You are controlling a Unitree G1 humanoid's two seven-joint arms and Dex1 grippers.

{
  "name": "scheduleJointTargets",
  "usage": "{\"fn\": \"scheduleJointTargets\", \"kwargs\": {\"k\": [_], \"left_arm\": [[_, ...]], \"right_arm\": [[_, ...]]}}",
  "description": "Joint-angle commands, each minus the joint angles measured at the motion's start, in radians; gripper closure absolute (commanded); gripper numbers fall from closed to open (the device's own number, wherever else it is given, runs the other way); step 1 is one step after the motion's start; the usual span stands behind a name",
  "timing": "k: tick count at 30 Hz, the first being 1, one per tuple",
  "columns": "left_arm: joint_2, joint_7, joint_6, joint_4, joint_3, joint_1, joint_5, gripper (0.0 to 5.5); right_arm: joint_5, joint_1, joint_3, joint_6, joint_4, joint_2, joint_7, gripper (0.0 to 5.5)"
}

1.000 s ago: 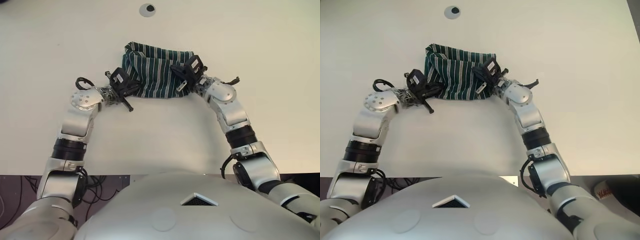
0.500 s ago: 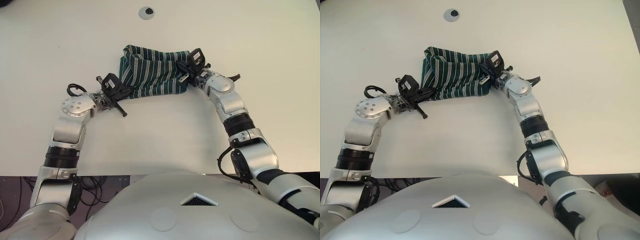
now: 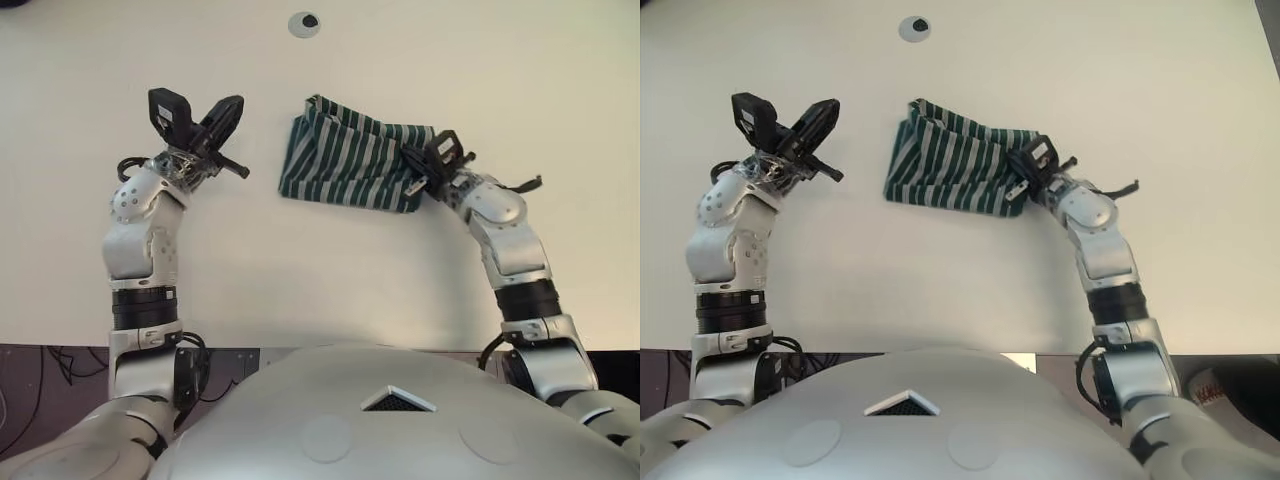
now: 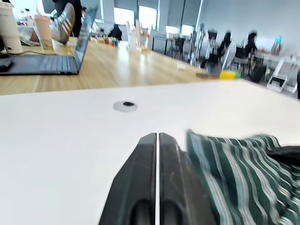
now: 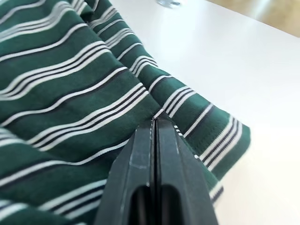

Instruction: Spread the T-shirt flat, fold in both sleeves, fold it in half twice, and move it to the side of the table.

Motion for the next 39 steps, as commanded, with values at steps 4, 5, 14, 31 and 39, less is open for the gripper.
{"fn": "scheduleJointTargets", "kwargs": {"k": [4,5,14,31,39], "left_arm": [[-0.089,0.046,-0.056,0.015,-0.005,0.013,0.0,5.49],[-0.093,0.048,-0.071,0.027,-0.008,0.013,0.009,5.49],[-0.107,0.037,-0.199,0.093,-0.043,0.006,0.069,5.49],[-0.144,0.046,-0.272,0.074,-0.073,0.042,0.079,5.49],[-0.159,0.056,-0.293,0.049,-0.086,0.059,0.084,5.49]], "right_arm": [[0.046,0.439,-0.136,0.175,-0.362,-0.156,0.044,5.5],[0.063,0.444,-0.182,0.162,-0.413,-0.153,0.035,5.5],[-0.043,0.221,-0.024,-0.065,-0.539,-0.046,-0.044,5.5],[-0.109,-0.036,-0.109,-0.085,0.239,0.12,-0.355,5.5],[0.072,-0.183,-0.452,-0.117,0.419,0.083,-0.491,5.5]]}}
